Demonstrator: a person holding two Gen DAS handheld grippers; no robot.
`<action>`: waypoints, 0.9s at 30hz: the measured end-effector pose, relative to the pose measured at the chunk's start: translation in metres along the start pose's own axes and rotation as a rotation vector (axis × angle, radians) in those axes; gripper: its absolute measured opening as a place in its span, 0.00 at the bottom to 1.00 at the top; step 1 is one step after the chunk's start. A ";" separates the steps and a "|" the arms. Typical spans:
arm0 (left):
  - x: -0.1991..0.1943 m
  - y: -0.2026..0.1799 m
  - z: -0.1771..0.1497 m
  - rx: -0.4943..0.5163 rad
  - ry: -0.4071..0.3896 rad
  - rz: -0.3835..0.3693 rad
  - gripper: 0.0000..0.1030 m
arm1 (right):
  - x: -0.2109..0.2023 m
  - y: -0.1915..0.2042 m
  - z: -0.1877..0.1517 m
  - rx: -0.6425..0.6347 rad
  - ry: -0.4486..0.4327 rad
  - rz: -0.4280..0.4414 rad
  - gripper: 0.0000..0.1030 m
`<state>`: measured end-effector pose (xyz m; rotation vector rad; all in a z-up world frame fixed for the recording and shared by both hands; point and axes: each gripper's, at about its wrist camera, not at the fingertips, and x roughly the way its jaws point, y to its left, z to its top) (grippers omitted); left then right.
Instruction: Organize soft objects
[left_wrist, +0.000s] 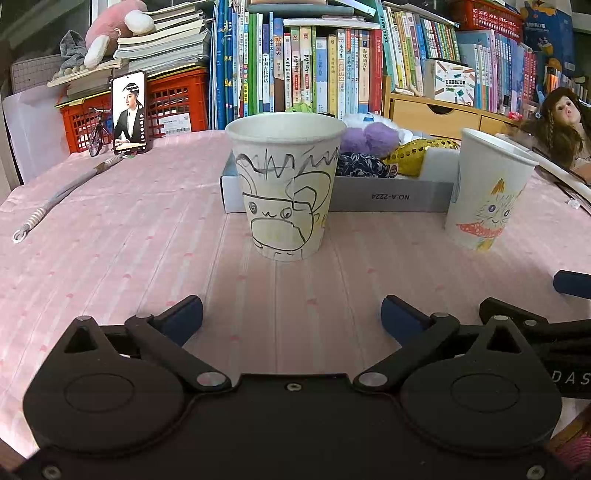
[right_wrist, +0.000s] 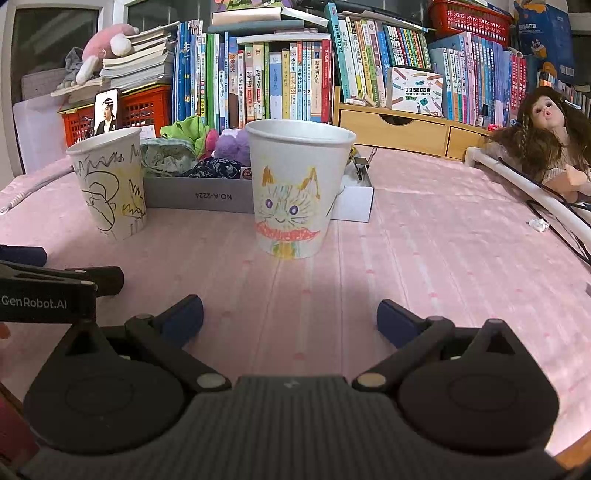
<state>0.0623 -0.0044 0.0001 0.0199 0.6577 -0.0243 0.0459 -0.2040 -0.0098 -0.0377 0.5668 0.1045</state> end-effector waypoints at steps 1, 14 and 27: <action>0.000 0.000 0.000 0.000 0.000 0.000 1.00 | 0.000 0.000 0.000 0.000 0.000 0.000 1.00; 0.000 0.000 0.000 0.000 0.000 -0.001 1.00 | 0.000 0.000 0.000 0.000 0.000 0.000 1.00; 0.000 0.001 -0.002 -0.002 -0.002 0.000 1.00 | 0.000 0.000 0.000 0.000 -0.001 0.000 1.00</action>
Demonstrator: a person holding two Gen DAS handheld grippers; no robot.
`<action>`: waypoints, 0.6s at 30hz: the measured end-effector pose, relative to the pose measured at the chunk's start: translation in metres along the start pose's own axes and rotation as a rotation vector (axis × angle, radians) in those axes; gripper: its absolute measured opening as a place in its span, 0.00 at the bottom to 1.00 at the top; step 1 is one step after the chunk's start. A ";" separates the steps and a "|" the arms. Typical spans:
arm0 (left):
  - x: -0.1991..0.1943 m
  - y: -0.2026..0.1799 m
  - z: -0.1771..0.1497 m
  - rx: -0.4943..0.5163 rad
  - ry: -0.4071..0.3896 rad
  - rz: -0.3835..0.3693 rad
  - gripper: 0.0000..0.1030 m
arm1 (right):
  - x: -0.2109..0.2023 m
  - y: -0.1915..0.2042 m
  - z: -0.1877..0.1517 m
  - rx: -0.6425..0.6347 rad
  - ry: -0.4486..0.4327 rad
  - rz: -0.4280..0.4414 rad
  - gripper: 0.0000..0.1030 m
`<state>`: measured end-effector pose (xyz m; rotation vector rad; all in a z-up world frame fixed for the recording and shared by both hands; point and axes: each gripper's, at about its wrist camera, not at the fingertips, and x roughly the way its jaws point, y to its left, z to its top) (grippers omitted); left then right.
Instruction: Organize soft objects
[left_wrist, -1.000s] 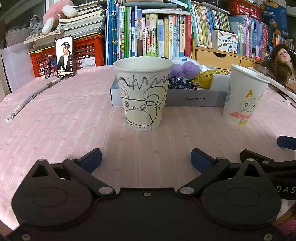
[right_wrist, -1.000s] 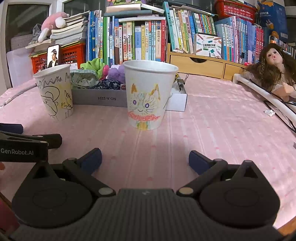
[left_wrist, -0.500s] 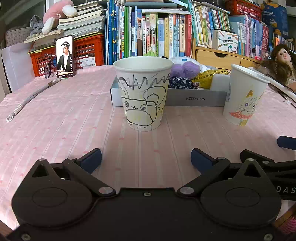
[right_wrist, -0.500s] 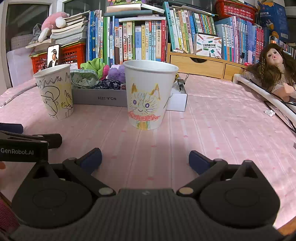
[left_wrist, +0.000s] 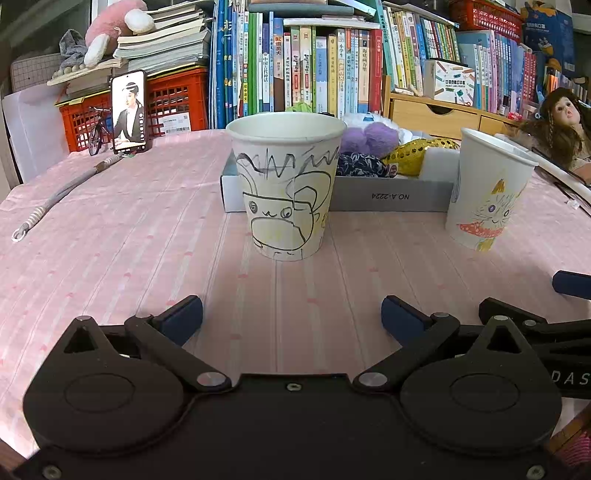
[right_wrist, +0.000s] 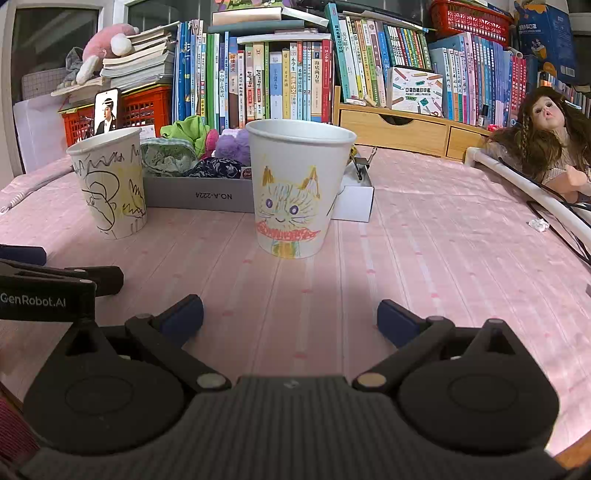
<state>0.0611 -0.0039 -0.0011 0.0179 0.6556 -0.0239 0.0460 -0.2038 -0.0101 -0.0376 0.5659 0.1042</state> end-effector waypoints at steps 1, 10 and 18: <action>0.000 0.000 0.000 0.000 0.000 0.000 1.00 | 0.000 0.000 0.000 0.000 0.000 0.000 1.00; 0.000 0.001 0.001 0.001 0.001 -0.001 1.00 | 0.000 0.000 0.000 0.000 0.000 0.000 1.00; 0.000 0.001 0.001 0.000 0.002 -0.001 1.00 | 0.000 0.000 0.000 0.000 0.000 0.000 1.00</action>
